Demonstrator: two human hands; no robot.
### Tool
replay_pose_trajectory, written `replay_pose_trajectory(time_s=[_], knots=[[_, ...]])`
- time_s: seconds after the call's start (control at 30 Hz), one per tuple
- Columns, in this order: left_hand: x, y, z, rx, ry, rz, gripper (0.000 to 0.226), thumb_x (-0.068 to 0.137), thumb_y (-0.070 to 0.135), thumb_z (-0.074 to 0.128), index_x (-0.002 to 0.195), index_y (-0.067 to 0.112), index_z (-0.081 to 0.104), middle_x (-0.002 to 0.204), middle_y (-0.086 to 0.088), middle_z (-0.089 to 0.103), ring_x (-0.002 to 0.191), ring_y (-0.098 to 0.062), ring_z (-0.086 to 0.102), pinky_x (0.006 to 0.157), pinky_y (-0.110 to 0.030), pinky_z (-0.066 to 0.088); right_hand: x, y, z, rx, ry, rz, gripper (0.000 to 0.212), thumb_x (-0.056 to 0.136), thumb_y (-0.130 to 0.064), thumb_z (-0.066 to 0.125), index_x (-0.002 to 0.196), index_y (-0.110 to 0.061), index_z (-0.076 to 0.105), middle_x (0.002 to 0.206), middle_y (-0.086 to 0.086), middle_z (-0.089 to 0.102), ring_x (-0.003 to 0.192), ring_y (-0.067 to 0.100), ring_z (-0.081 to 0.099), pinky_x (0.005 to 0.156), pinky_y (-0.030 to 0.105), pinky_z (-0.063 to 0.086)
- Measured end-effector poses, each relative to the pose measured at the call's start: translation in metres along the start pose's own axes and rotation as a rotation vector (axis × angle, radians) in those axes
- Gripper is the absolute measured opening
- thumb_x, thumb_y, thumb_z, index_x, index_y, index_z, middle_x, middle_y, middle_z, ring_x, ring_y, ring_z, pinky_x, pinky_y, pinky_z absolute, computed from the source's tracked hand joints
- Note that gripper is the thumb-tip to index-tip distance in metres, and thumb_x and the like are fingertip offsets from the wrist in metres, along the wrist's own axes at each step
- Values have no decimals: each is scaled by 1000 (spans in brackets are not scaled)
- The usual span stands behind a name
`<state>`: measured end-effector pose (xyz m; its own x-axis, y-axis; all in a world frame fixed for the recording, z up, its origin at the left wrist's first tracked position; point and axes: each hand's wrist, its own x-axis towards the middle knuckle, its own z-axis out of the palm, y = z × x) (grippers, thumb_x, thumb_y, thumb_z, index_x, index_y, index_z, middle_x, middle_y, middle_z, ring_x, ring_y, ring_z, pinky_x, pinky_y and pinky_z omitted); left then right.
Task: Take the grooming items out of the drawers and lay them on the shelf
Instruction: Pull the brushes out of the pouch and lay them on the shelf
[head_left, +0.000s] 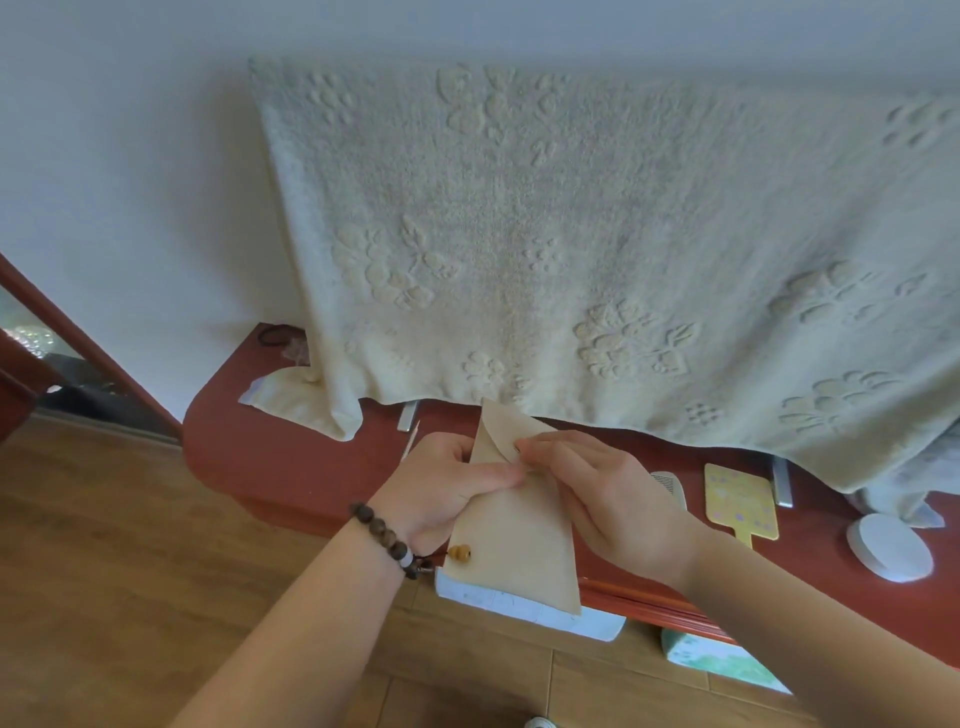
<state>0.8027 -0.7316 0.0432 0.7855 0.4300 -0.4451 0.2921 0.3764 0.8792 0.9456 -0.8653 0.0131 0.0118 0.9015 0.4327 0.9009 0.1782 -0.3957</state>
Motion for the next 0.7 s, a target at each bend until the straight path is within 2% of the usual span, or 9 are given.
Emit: replay_pose_trajectory(time_s=[0.1, 0.23, 0.3, 0.4, 0.47, 0.5, 0.57, 0.6, 0.7], knots=[[7, -8, 7, 13, -10, -2, 15, 82, 4, 70, 93, -6, 70, 85, -17, 72, 74, -23, 72, 60, -29, 56, -9, 4, -4, -35, -25, -9, 37, 86, 7, 50, 122, -1, 54, 116, 12, 64, 114, 25, 57, 99, 28, 46], [21, -19, 20, -44, -22, 28, 20, 83, 4, 69, 101, -2, 70, 97, -18, 73, 89, -30, 71, 74, -39, 58, -25, 8, -10, 15, -37, 104, 39, 90, -3, 43, 128, -4, 54, 130, 2, 54, 122, 13, 49, 103, 6, 32], [30, -27, 25, -37, -8, 22, 26, 81, 4, 72, 106, 1, 68, 103, -18, 72, 95, -32, 70, 82, -45, 57, -33, 10, -6, 189, 37, 303, 43, 92, -3, 50, 134, -11, 50, 135, -5, 50, 125, 5, 46, 104, 13, 37], [46, -41, 28, -50, 5, -50, 30, 81, 2, 71, 111, 4, 66, 107, -16, 72, 98, -31, 69, 80, -44, 57, -42, 12, 2, 361, 225, 784, 54, 89, -22, 63, 139, -23, 42, 131, -15, 48, 122, -1, 47, 101, 20, 39], [54, -52, 30, -57, 3, -78, 30, 82, 1, 70, 111, 6, 66, 107, -14, 72, 98, -29, 69, 79, -42, 57, -49, 15, 11, 470, 173, 1075, 53, 86, -31, 67, 133, -21, 47, 122, -15, 52, 115, 6, 54, 96, 27, 44], [57, -57, 32, -46, 2, -81, 29, 82, 2, 70, 110, 7, 66, 107, -13, 72, 98, -29, 69, 80, -43, 56, -54, 18, 18, 594, 140, 1158, 49, 85, -30, 68, 128, -15, 52, 116, -12, 60, 109, 11, 61, 94, 34, 50], [64, -67, 37, -8, 11, -80, 27, 81, 3, 72, 107, 8, 68, 106, -12, 72, 98, -28, 69, 83, -45, 56, -63, 21, 30, 827, 126, 1236, 34, 84, -22, 70, 114, -9, 62, 99, -2, 73, 94, 18, 70, 84, 46, 57], [68, -72, 40, 12, 23, -77, 25, 80, 5, 73, 105, 9, 69, 105, -11, 73, 97, -28, 69, 84, -46, 56, -66, 23, 34, 866, 138, 1240, 28, 83, -18, 71, 108, -9, 64, 94, 2, 75, 90, 20, 71, 81, 47, 58], [79, -83, 45, 99, 95, -38, 24, 79, 11, 76, 102, 14, 69, 105, -7, 73, 96, -24, 69, 86, -47, 56, -70, 32, 44, 903, 246, 1273, 22, 80, -10, 73, 100, -10, 64, 92, 6, 75, 90, 25, 71, 78, 44, 58]])
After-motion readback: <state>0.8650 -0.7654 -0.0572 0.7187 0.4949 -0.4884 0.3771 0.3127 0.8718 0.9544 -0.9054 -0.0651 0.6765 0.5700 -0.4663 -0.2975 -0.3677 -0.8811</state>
